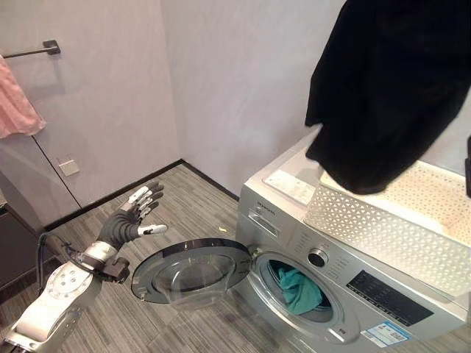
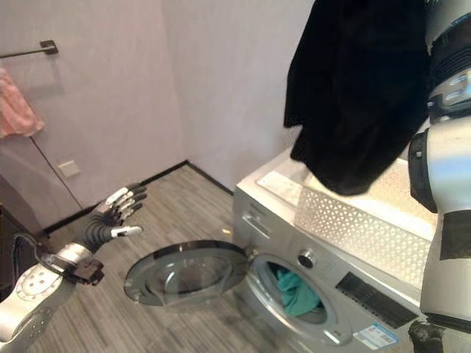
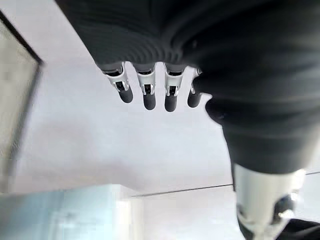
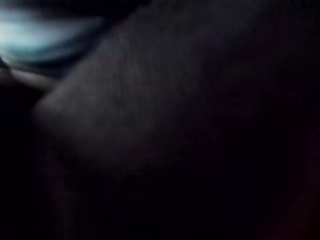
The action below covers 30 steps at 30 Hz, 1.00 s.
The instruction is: Grab the laundry basket,head to the washer,open it,put in the laundry and shut it.
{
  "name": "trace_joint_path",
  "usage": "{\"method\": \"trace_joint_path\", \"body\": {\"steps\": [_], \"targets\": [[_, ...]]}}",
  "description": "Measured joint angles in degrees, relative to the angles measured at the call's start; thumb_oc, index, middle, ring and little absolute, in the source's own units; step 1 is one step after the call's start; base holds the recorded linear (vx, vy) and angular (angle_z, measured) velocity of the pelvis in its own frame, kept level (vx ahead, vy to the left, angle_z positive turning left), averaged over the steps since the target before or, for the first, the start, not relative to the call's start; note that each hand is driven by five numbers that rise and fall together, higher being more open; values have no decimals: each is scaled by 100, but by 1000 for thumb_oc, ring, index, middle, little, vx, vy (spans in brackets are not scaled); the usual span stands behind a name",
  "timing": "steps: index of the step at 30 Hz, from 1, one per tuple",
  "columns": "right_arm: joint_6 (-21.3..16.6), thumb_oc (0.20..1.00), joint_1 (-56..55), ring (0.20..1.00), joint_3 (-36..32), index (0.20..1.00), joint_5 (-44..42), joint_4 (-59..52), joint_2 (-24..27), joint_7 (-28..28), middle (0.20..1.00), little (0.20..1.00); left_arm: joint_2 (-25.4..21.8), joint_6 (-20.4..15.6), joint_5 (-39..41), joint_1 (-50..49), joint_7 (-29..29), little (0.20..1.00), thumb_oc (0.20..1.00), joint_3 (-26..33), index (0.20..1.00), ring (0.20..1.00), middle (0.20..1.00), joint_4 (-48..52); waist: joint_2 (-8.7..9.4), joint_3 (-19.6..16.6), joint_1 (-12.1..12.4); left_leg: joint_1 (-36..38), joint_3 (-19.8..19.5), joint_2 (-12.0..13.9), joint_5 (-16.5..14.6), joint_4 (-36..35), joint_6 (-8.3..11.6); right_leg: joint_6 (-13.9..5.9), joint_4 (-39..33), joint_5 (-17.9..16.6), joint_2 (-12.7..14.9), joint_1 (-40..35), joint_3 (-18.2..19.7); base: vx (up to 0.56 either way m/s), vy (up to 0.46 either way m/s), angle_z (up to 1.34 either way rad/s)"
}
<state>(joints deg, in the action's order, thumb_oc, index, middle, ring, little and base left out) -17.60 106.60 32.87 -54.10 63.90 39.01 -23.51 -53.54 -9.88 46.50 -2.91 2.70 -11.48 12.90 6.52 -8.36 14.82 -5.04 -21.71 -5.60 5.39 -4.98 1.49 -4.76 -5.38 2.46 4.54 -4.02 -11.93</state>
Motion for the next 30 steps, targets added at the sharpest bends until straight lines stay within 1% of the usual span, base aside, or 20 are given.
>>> {"method": "trace_joint_path", "body": {"steps": [2,3,4,5,6,7,8,10,11,13,15,19,21,22,27,30], "targets": [[-15,200,0,200,-1,200,-130,1,-282,-5,200,200,209,-4,73,815,-6,1000,1000,-592,1000,1000,1000,-64,117,-59,-77,-3,-2,1,-1,0,1,3,0,2,-4,2,1,0,0,0],[-16,200,9,200,13,200,-132,2,-497,-12,200,200,442,-11,59,1578,-26,1000,1000,-1201,1000,1000,1000,-290,217,-101,-183,-5,-4,-1,-2,0,2,4,1,8,-4,4,-1,0,0,0],[-16,200,51,200,22,200,-128,-3,-712,-12,200,200,747,-13,48,2159,-70,1000,1000,-1644,1000,1000,1000,-576,269,-120,-279,-13,-4,-3,-3,0,3,4,1,8,-1,9,2,0,0,0],[-28,200,84,200,57,200,-130,-84,-977,-21,200,200,1345,-53,65,2851,-146,1000,1000,-2260,1000,1000,1000,-1245,332,-154,-431,-42,5,-14,-3,0,2,-34,1,49,8,53,9,8,-18,-7],[-38,200,115,200,118,200,-128,-235,-1216,-20,200,200,1898,-65,71,3271,-207,1000,1000,-2680,1000,1000,1000,-1888,386,-187,-598,-98,32,-8,-1,11,2,-43,9,42,7,129,40,1,-16,-9],[-58,200,125,200,160,200,-123,-257,-1396,-15,200,200,2388,-60,72,3732,-247,1000,1000,-3130,1000,1000,1000,-2711,438,-195,-685,-113,57,-7,1,25,2,-50,26,34,7,143,60,-7,-16,-17],[-62,200,161,200,165,200,-125,-249,-1642,-20,200,200,2751,-3,79,4011,-309,1000,1000,-3327,1000,1000,1000,-3357,454,-202,-745,-116,105,-3,10,29,-11,-45,38,21,17,156,112,-5,-11,-20],[-62,200,258,200,260,200,-122,-291,-1896,-12,200,200,2953,15,89,4069,-382,1000,1000,-3392,1000,1000,1000,-3602,475,-204,-859,-116,244,9,18,39,-24,-20,44,-35,27,207,254,3,-6,-37],[-86,200,353,200,342,200,-132,-368,-1945,-25,200,200,2983,9,95,4074,-423,1000,1000,-3400,1000,1000,1000,-3591,488,-189,-984,-100,302,10,13,11,-32,-19,37,-53,38,223,333,10,-5,-30],[-87,200,380,200,421,200,-135,-351,-1944,-31,200,200,3054,4,101,4133,-511,1000,1000,-3396,1000,1000,1000,-3689,479,-182,-981,-85,347,5,-3,10,-54,-21,25,-52,54,222,361,8,-3,-12],[-87,200,406,200,445,200,-137,-338,-1943,-37,200,200,3021,-4,218,4192,-636,1000,1000,-3367,1000,1000,1000,-3765,462,-166,-975,-82,353,3,-13,9,-69,-21,28,-52,56,221,362,6,0,-3],[-87,200,427,200,530,200,-140,-328,-1942,-45,200,200,3196,-32,389,4306,-868,1000,1000,-3228,1000,1000,1000,-4122,451,-152,-1011,-55,376,6,-19,6,-74,-23,26,-49,56,208,385,4,1,-2],[-87,200,473,200,635,200,-138,-319,-1900,-46,200,200,3203,-101,517,4324,-900,1000,1000,-3129,1000,1000,1000,-4071,443,-120,-1076,-17,416,10,-38,3,-90,-24,17,-49,59,187,422,14,2,-17],[-89,200,526,200,660,200,-135,-256,-1834,-78,200,200,3138,-226,642,4321,-928,1000,1000,-2963,1000,1000,1000,-3895,433,-108,-1098,9,532,23,-61,1,-114,-39,15,-65,63,195,541,10,2,-26],[-90,200,558,200,655,200,-135,-153,-1496,-141,200,200,3130,-440,795,4330,-935,1000,1000,-2800,1000,1000,1000,-3504,424,-89,-1108,16,542,12,-60,2,-118,-46,17,-71,80,193,546,0,-1,-5],[-72,200,554,200,649,200,-136,-21,-1343,-132,200,200,3100,-494,1028,4320,-1016,1000,1000,-2656,1000,1000,1000,-3077,415,-74,-1110,28,557,14,-59,2,-121,-45,15,-71,77,190,565,-7,0,-2]]}}
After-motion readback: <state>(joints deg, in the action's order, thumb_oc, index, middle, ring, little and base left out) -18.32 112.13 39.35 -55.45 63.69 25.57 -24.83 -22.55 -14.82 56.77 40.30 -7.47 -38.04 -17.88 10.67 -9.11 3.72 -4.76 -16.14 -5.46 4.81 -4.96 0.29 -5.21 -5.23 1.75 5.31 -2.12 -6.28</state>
